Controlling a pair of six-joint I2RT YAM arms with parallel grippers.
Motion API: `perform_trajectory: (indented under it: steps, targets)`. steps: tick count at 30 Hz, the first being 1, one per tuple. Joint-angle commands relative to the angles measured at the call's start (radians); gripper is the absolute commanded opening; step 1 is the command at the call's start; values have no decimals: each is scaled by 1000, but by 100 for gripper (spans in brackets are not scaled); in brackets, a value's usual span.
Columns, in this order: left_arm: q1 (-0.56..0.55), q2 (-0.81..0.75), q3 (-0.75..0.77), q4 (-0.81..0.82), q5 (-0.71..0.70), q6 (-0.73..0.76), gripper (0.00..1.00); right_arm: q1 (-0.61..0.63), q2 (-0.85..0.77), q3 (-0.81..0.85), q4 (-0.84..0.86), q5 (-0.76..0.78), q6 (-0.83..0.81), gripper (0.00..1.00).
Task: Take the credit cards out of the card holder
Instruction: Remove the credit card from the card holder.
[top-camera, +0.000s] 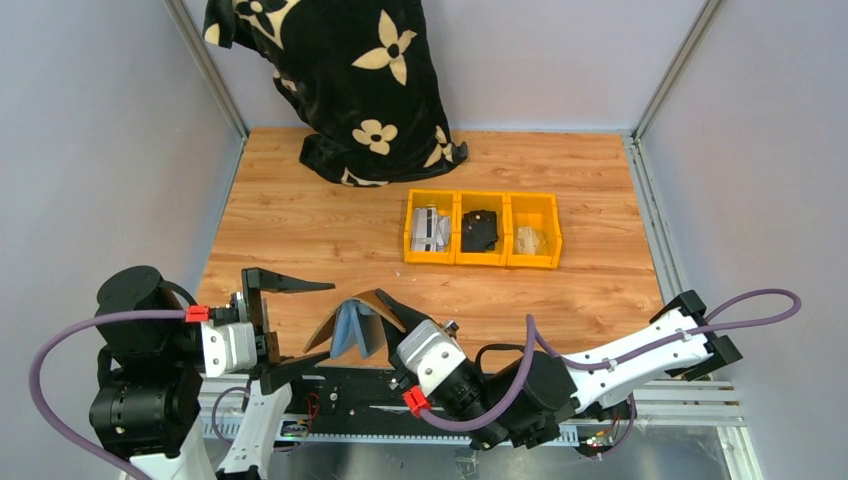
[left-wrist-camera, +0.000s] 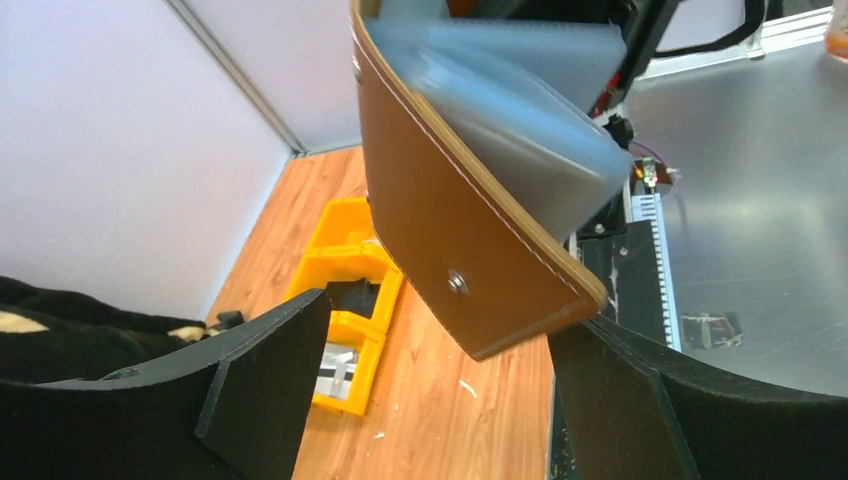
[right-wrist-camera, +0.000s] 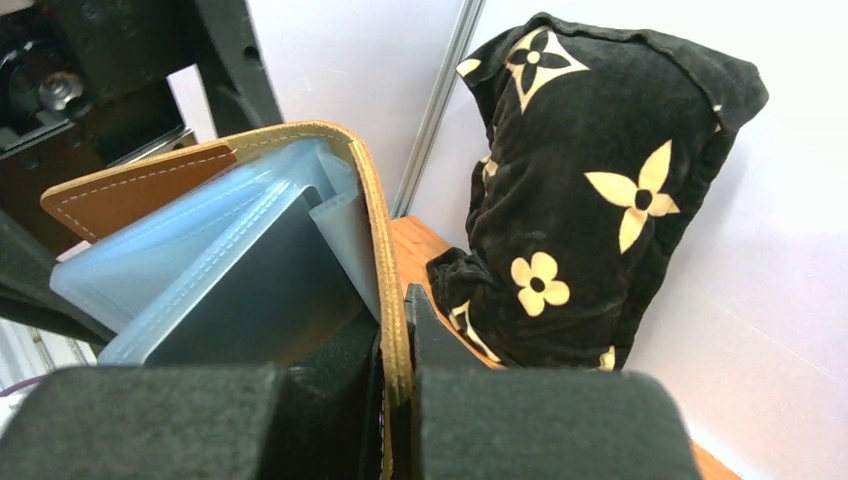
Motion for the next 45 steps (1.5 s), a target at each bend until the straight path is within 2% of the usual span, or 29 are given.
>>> perform_trajectory:
  steps: [1,3,4,11,16,29,45]
  targets:
    - [10,25,23,-4,53,-42,89,8,18,-1,-44,-15,72,0]
    - [10,19,22,-4,84,-83,99,4,29,10,-37,-10,59,0]
    - [10,5,14,-5,85,-83,100,1,39,17,-20,-3,45,0]
    - [38,-92,-61,-4,73,33,100,-27,130,105,52,36,-2,0]
    - [51,-82,-46,-2,53,26,100,-28,185,155,73,44,-50,0]
    - [51,-74,-38,0,66,61,88,-25,114,104,2,47,36,0]
    - [51,-60,-14,1,82,57,88,-21,78,69,-27,38,69,0]
